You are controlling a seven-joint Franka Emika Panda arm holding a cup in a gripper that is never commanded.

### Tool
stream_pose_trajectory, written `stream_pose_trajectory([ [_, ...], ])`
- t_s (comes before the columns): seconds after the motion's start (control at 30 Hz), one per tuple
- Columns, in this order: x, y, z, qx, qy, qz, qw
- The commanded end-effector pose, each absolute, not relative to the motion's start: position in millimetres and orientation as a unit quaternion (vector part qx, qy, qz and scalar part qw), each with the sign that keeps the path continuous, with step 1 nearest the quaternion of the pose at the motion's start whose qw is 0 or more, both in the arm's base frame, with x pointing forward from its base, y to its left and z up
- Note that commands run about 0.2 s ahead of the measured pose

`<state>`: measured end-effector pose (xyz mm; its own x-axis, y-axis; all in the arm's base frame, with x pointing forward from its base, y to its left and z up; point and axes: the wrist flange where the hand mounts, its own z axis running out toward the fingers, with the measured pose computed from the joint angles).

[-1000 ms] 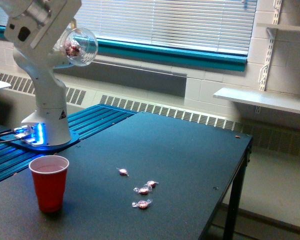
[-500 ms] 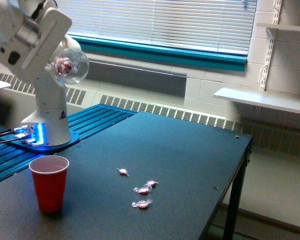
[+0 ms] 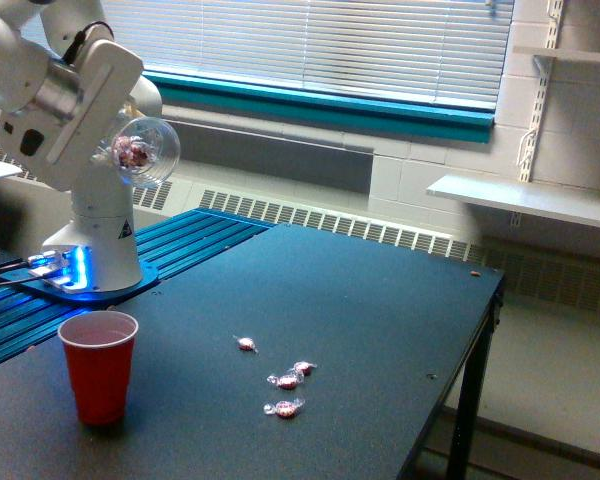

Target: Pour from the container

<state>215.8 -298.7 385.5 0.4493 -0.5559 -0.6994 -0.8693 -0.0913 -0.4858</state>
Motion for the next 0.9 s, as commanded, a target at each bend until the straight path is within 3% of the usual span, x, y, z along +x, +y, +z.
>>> stream_pose_trajectory([
  [0.03,200,-314,369,-0.71,0.503,0.154,0.467],
  [0.37,185,-320,319,-0.694,0.508,0.209,0.465],
  [0.9,168,-371,343,-0.692,0.521,0.172,0.47],
])
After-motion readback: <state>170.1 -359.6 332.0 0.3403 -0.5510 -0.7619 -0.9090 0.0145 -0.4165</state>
